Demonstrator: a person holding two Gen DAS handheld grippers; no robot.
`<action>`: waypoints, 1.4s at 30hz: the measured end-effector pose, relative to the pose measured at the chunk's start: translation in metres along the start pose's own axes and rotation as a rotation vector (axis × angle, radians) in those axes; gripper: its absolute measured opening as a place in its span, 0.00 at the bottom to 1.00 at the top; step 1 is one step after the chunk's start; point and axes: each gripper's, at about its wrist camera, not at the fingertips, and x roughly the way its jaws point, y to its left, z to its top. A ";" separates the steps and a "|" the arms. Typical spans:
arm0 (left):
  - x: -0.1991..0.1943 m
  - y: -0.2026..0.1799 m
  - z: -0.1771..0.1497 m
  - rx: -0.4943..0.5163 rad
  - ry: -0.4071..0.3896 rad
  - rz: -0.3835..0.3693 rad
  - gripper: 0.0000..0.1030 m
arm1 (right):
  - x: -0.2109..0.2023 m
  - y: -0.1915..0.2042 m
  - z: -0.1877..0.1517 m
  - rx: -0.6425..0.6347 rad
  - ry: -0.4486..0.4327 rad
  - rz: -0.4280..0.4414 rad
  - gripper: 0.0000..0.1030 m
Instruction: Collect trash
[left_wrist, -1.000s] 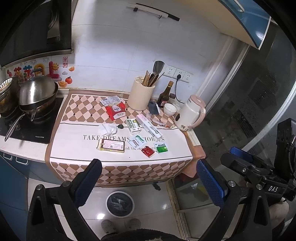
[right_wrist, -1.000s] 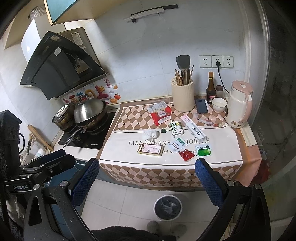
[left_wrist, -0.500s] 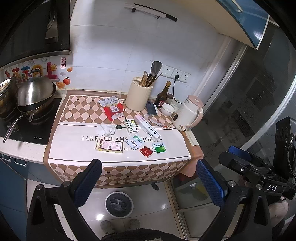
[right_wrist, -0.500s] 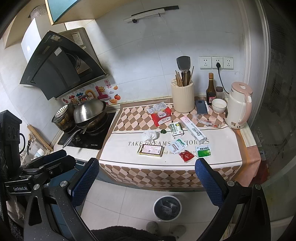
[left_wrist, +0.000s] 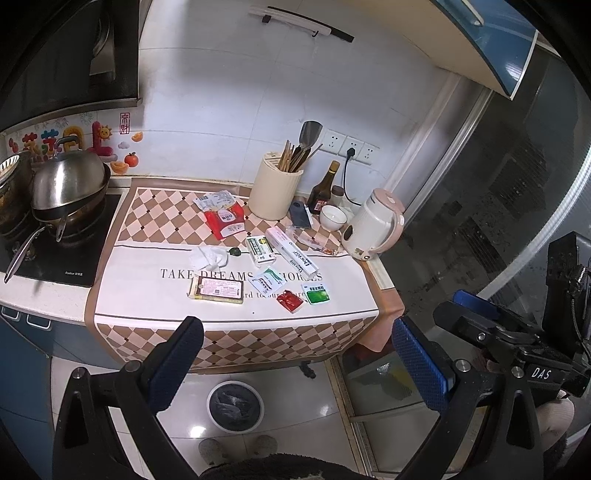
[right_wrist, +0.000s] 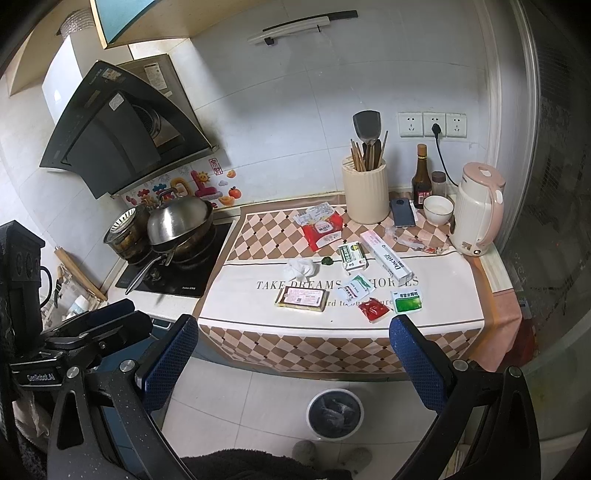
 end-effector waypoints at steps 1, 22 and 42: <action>0.000 0.000 0.000 0.000 0.001 0.001 1.00 | 0.000 0.000 0.000 0.000 0.001 0.000 1.00; -0.001 0.004 -0.002 -0.002 0.006 -0.006 1.00 | 0.001 0.003 -0.001 -0.001 0.000 -0.003 1.00; 0.232 0.116 0.013 -0.159 0.276 0.550 1.00 | 0.170 -0.117 0.021 0.188 0.136 -0.319 1.00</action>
